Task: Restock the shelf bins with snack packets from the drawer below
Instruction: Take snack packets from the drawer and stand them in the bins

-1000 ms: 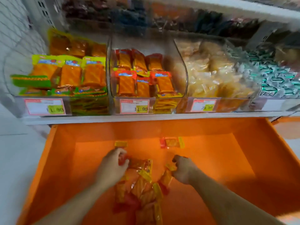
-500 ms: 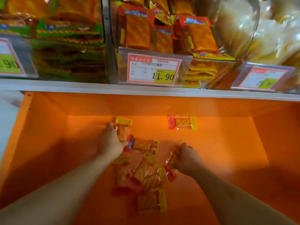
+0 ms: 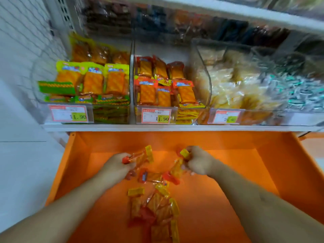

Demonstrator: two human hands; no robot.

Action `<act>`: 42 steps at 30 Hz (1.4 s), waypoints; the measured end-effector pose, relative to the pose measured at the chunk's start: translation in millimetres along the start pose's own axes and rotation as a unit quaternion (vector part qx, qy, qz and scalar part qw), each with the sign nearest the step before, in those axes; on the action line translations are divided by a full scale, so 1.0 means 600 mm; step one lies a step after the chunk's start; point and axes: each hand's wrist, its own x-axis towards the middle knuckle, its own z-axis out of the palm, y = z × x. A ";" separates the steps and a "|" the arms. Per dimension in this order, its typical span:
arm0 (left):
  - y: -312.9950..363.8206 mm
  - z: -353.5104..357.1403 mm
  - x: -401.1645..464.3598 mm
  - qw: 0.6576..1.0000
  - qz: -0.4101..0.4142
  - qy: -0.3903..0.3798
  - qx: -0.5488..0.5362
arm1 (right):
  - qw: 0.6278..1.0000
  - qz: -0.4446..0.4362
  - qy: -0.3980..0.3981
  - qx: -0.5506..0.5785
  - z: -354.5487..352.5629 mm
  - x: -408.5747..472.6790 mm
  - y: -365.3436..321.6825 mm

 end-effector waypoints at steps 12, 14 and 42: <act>0.262 -0.080 -0.274 0.972 0.084 -0.086 -0.203 | 0.929 -0.180 0.136 0.294 -0.062 -0.300 -0.179; 0.278 -0.088 -0.304 0.964 0.069 -0.098 -0.236 | 0.924 -0.185 0.160 0.295 -0.047 -0.314 -0.191; 0.292 -0.134 -0.271 0.932 0.100 -0.184 -0.296 | 0.878 -0.368 0.065 0.299 -0.083 -0.261 -0.254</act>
